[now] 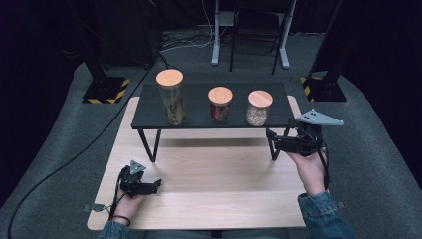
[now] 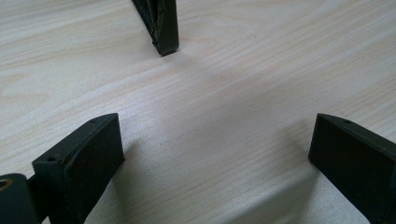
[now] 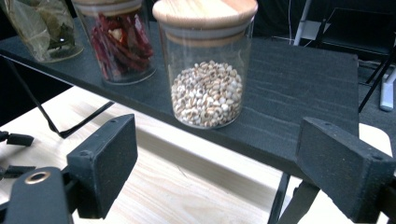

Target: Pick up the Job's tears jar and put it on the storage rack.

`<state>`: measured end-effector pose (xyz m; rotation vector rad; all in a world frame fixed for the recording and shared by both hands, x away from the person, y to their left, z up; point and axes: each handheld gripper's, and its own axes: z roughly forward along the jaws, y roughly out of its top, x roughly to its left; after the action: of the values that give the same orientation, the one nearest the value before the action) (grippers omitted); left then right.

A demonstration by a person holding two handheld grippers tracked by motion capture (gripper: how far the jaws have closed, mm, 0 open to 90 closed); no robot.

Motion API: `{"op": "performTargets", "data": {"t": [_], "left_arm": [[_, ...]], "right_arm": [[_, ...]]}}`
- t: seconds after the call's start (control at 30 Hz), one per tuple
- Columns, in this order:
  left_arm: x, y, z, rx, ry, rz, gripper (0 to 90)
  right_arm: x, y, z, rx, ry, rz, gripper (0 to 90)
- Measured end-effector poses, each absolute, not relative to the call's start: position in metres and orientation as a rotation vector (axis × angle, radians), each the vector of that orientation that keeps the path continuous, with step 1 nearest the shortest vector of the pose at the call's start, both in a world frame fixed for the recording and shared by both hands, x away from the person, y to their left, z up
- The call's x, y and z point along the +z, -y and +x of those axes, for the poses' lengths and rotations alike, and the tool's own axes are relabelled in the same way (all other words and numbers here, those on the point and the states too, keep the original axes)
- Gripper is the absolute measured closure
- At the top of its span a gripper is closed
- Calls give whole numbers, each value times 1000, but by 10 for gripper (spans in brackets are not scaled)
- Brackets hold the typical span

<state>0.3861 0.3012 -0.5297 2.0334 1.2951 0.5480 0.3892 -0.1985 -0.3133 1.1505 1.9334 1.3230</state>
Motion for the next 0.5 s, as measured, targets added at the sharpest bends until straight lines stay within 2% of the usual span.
{"op": "performTargets", "data": {"t": [0.5], "left_arm": [[-530,-301,386,549,-1295,2034,26]], "right_arm": [[-335,203,376,1335,-1930,1160,114]]}}
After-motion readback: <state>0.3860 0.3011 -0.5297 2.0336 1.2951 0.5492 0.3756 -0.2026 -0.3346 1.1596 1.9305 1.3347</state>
